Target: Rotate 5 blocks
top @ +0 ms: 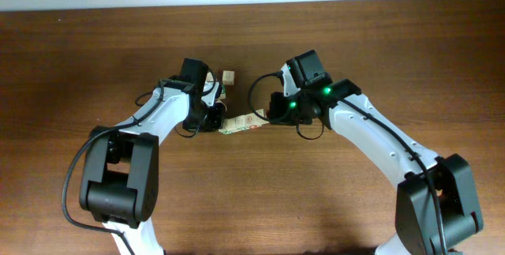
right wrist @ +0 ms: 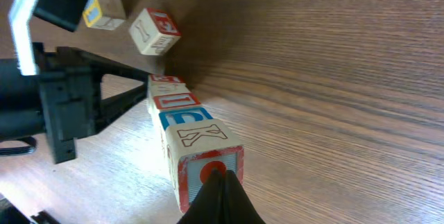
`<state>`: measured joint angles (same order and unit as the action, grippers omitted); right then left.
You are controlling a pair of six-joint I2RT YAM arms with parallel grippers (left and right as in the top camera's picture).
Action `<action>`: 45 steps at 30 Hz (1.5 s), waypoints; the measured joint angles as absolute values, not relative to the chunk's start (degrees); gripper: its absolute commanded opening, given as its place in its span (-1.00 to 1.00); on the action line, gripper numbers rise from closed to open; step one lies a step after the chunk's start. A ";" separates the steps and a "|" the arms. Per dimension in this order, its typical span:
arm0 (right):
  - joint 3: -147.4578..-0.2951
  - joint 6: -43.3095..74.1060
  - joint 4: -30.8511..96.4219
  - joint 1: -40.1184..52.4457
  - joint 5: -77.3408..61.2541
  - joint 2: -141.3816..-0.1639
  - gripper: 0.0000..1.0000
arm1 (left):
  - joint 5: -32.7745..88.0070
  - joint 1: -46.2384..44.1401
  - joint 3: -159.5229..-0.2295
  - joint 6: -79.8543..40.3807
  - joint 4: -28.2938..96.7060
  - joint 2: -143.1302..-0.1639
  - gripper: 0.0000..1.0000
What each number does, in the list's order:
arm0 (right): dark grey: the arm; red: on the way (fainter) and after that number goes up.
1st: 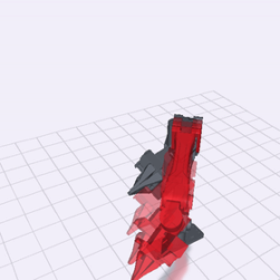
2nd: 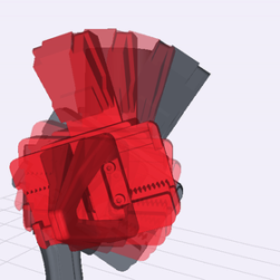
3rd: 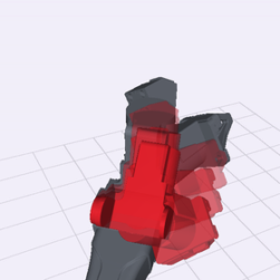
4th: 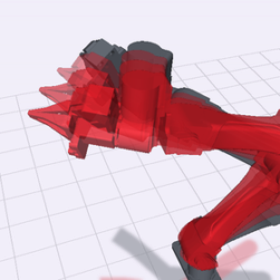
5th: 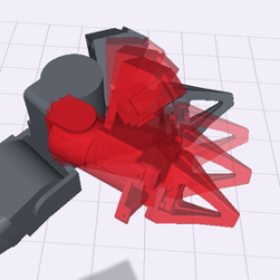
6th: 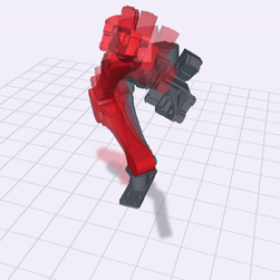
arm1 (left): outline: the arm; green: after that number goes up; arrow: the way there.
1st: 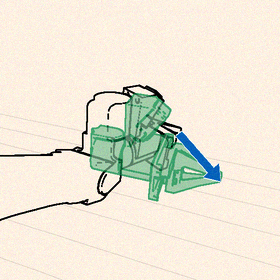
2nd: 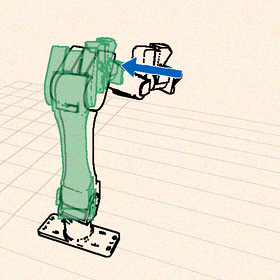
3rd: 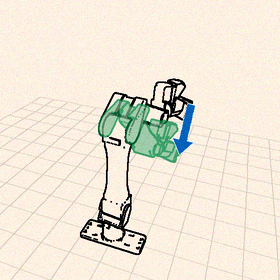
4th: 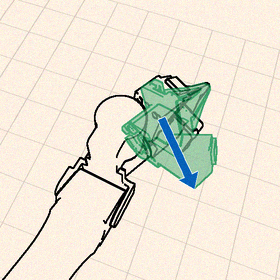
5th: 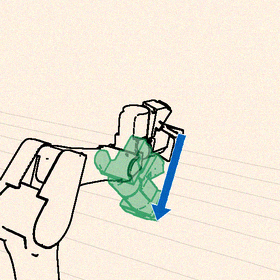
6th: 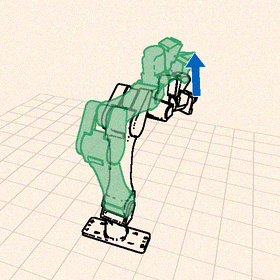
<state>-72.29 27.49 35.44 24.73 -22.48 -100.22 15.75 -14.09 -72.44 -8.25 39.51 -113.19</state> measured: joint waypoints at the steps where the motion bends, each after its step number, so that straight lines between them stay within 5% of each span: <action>1: -72.44 27.90 35.11 25.21 -22.48 -99.90 -0.92 | 15.49 -14.09 -72.42 -8.25 39.51 -113.19 -1.00; 18: -75.07 30.26 30.79 30.15 -28.56 -98.72 -0.92 | 21.69 -15.68 -72.29 -8.43 39.20 -113.27 -1.00; 45: -75.05 31.09 28.38 30.85 -26.39 -98.96 -0.92 | 15.75 -11.11 -72.31 -8.45 39.75 -113.27 -1.00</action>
